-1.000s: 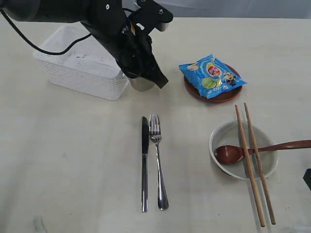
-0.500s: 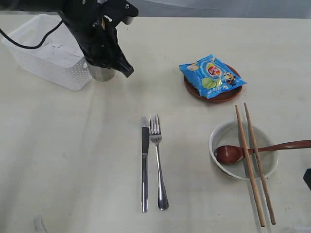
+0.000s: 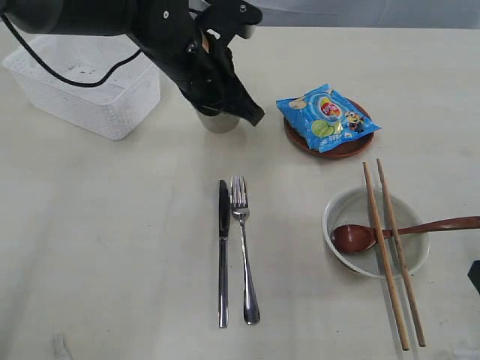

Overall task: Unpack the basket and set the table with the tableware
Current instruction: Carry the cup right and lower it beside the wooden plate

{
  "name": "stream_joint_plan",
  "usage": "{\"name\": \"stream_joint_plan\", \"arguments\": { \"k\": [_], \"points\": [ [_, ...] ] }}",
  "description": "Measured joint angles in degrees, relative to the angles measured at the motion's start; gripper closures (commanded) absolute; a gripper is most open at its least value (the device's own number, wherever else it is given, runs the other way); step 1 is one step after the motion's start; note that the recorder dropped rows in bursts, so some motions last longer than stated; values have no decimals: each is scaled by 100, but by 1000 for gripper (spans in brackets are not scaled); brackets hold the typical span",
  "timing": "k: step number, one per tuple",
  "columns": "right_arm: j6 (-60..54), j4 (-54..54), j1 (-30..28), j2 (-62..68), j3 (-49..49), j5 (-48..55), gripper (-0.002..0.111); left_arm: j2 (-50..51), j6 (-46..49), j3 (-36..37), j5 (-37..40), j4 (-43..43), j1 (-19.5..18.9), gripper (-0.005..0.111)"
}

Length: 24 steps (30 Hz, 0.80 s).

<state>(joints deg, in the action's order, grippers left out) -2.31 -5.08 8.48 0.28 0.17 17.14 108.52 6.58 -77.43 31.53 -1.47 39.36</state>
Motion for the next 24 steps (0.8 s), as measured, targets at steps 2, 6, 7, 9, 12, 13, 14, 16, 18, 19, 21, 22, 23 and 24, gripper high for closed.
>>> {"name": "stream_joint_plan", "arguments": {
  "k": [2, 6, 7, 9, 12, 13, 14, 16, 18, 19, 21, 22, 23, 24],
  "points": [
    [0, 0, 0, 0, 0, 0, 108, 59, 22, -82, 34, -29, 78, 107],
    [0, 0, 0, 0, 0, 0, 108, 361, 22, -602, 659, -53, 102, 107],
    [0, 0, 0, 0, 0, 0, 108, 472, 22, -751, 842, -53, 102, 107],
    [0, 0, 0, 0, 0, 0, 108, 715, -18, -1130, 1294, -53, 102, 107],
    [0, 0, 0, 0, 0, 0, 108, 1033, -18, -1576, 1726, -181, 102, 107],
    [0, 0, 0, 0, 0, 0, 108, 1102, -18, -1701, 1781, -231, 102, 107],
    [0, 0, 0, 0, 0, 0, 108, 1159, -33, -1809, 1816, -256, 102, 107],
    [0, 0, 0, 0, 0, 0, 108, 1242, -33, -1957, 1828, -286, 102, 107],
    [0, 0, 0, 0, 0, 0, 108, 1288, -43, -2053, 1868, -302, 102, 107],
    [0, 0, 0, 0, 0, 0, 108, 1309, -43, -2066, 1906, -302, 102, 107],
    [0, 0, 0, 0, 0, 0, 108, 1323, -43, -2091, 1959, -302, 102, 107],
    [0, 0, 0, 0, 0, 0, 108, 1332, -43, -2091, 1972, -302, 102, 107],
    [0, 0, 0, 0, 0, 0, 108, 1332, -43, -2091, 1972, -314, 102, 107],
    [0, 0, 0, 0, 0, 0, 108, 1332, -43, -2091, 1982, -328, 102, 107]
  ]
}}
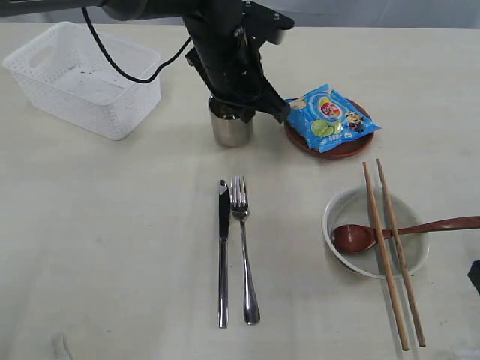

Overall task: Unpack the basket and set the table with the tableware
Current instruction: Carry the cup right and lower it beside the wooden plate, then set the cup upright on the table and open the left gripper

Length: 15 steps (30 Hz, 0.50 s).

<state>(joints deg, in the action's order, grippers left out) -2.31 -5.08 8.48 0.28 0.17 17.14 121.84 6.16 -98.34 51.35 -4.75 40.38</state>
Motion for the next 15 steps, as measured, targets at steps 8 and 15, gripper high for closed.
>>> {"name": "stream_joint_plan", "arguments": {
  "k": [8, 15],
  "points": [
    [0, 0, 0, 0, 0, 0, 108, 4, 42, -48, 151, -244, 0, 106],
    [0, 0, 0, 0, 0, 0, 108, 4, 59, -68, 435, -233, 0, 106]
  ]
}}
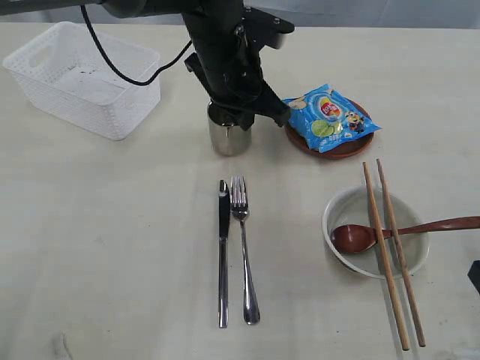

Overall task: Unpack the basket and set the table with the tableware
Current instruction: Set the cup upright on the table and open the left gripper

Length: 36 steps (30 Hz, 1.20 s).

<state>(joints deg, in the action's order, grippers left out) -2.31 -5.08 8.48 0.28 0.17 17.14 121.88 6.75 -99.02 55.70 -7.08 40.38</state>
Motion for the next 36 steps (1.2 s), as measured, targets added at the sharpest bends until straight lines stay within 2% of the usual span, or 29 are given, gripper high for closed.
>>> {"name": "stream_joint_plan", "arguments": {
  "k": [9, 16, 18, 22, 24, 36],
  "points": [
    [0, 0, 0, 0, 0, 0, 108, 14, -40, -216, 461, 11, 0, 106],
    [0, 0, 0, 0, 0, 0, 108, 23, -51, -256, 508, 11, 0, 106],
    [0, 0, 0, 0, 0, 0, 108, 23, -51, -256, 459, 11, 0, 100],
    [0, 0, 0, 0, 0, 0, 108, 23, -75, -256, 355, 80, 0, 70],
    [0, 0, 0, 0, 0, 0, 108, 23, -105, -256, 327, 121, 0, 63],
    [0, 0, 0, 0, 0, 0, 108, -78, -410, -256, 327, 361, 0, 65]
  ]
}}
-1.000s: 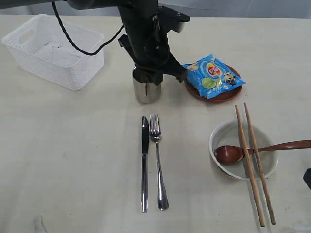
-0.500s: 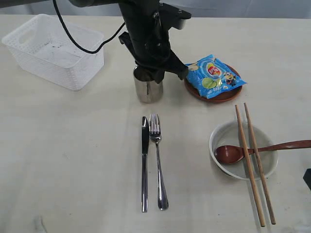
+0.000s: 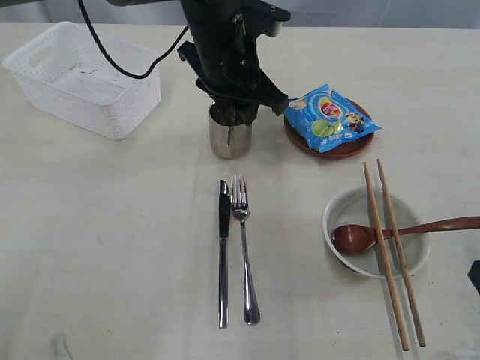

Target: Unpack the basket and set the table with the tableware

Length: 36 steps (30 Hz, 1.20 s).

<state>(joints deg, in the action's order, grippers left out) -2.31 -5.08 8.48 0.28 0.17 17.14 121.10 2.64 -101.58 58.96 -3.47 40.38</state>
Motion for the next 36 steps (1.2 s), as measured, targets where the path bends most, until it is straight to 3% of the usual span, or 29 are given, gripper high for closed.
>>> {"name": "stream_joint_plan", "arguments": {
  "k": [4, 8, 12, 17, 36],
  "points": [
    [0, 0, 0, 0, 0, 0, 108, -310, -11, 0, 0, 109, 0, 78],
    [0, 0, 0, 0, 0, 0, 108, -774, -34, -3, -44, 156, 0, 106],
    [0, 0, 0, 0, 0, 0, 108, -1398, -158, 88, -403, 177, 0, 106],
    [0, 0, 0, 0, 0, 0, 108, -2313, -360, 700, -1144, 177, 0, 106],
    [0, 0, 0, 0, 0, 0, 108, -6235, -976, 5396, -4615, 165, 0, 106]
  ]
}}
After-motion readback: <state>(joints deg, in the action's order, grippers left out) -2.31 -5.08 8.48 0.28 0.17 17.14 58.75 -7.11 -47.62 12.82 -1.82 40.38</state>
